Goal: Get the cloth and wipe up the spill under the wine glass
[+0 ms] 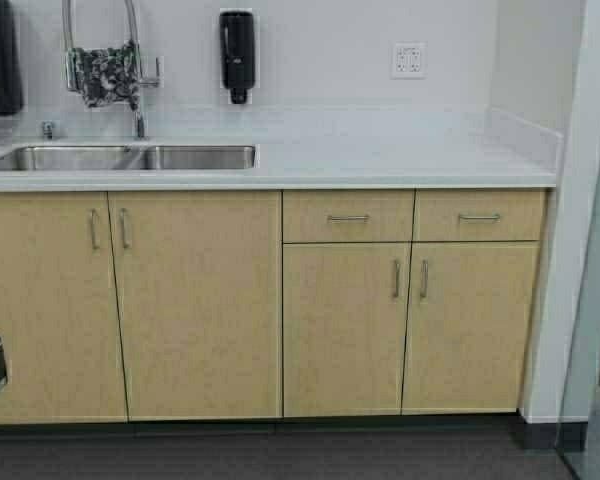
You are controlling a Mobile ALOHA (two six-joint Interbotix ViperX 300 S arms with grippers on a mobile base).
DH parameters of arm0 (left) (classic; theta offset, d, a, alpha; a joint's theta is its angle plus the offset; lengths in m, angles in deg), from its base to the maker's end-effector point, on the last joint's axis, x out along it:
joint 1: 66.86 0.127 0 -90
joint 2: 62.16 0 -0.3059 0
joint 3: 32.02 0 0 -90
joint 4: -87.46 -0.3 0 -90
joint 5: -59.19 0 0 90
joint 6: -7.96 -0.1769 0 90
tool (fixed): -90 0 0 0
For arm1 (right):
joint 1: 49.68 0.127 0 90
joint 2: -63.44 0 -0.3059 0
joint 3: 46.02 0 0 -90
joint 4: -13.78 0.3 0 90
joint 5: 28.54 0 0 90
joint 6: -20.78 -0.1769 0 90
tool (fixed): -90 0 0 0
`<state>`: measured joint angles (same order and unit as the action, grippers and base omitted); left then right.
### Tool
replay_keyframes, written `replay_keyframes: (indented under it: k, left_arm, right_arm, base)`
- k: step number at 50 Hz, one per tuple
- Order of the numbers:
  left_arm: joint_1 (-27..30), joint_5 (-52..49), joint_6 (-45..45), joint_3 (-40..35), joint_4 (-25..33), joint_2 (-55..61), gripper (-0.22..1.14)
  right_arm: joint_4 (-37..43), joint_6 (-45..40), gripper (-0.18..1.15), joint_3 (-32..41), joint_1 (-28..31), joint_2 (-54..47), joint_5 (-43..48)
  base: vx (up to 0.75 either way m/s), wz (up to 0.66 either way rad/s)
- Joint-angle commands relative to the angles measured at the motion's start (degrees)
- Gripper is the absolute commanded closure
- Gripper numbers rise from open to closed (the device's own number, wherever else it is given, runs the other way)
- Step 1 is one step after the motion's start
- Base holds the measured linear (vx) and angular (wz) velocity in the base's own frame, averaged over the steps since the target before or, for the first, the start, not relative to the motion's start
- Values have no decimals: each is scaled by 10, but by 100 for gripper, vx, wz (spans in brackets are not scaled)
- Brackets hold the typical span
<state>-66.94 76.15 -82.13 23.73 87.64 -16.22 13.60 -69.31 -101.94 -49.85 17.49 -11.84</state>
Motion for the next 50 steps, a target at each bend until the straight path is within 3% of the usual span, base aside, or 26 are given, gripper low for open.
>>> replay_keyframes:
  k: [1,50]
  left_arm:
    - [-4,0,4,6,-1,-3,94]
    - [-4,18,20,15,-1,2,89]
  right_arm:
    - [1,-3,95,-2,7,-4,6]
    - [-11,-30,92,3,7,10,4]
  base:
    - [0,0]
    - [17,1]
